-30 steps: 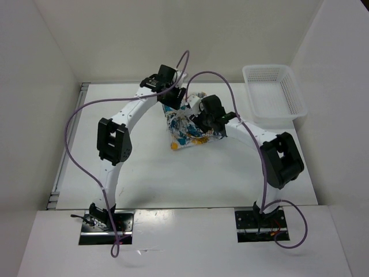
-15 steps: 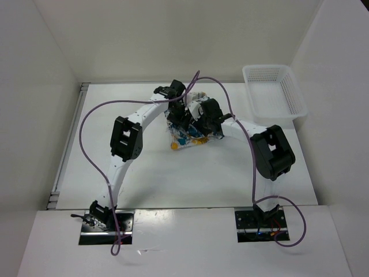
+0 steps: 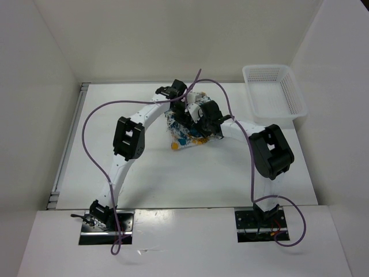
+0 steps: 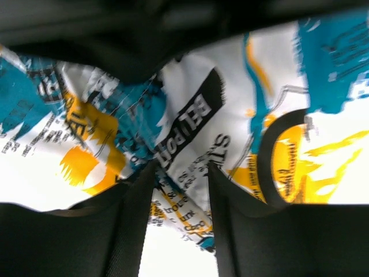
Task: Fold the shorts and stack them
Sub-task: Fold the shorts
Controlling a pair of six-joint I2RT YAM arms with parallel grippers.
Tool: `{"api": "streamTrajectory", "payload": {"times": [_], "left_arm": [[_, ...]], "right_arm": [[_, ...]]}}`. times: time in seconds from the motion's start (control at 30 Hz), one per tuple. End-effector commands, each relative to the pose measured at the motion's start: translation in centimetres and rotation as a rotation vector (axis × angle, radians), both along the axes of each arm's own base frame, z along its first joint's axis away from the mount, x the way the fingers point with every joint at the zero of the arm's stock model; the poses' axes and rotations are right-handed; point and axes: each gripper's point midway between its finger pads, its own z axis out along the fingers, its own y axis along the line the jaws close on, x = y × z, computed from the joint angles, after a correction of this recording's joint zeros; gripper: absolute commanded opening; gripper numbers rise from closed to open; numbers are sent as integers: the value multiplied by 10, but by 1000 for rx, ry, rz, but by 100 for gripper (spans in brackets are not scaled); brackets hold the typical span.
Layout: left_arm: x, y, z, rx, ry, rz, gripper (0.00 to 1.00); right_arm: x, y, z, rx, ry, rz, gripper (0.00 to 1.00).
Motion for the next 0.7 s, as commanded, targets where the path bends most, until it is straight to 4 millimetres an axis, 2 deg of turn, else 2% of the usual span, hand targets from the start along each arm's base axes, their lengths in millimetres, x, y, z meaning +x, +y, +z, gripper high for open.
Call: {"api": "streamTrajectory", "payload": {"times": [0.0,0.07,0.1,0.13,0.17,0.27,0.3,0.37,0.5,0.67], "left_arm": [[10,-4,8,-73,-11,-15,13],[8,-3,5,-69,-3,-14,20],[11,1,5,-69,-3,-5,30],[10,4,0,-54,3,0,51],[9,5,3,-55,1,0,56],[11,17,10,-63,-4,22,62],[6,20,5,-84,34,19,62],[3,15,14,-125,31,1,63],[-5,7,18,-220,84,-38,66],[-12,3,4,-246,132,-53,66]], "right_arm": [[-3,7,-6,47,13,5,44],[-6,6,-9,43,21,4,36],[-5,6,-5,47,13,5,36],[-2,5,-4,42,0,-5,36],[-2,5,-4,42,0,-5,36],[5,1,4,33,-39,-30,33],[6,-1,8,33,-49,-47,33],[9,-1,14,44,-67,-67,30],[8,1,14,67,-54,-81,30],[5,0,10,69,-42,-88,29]]}}
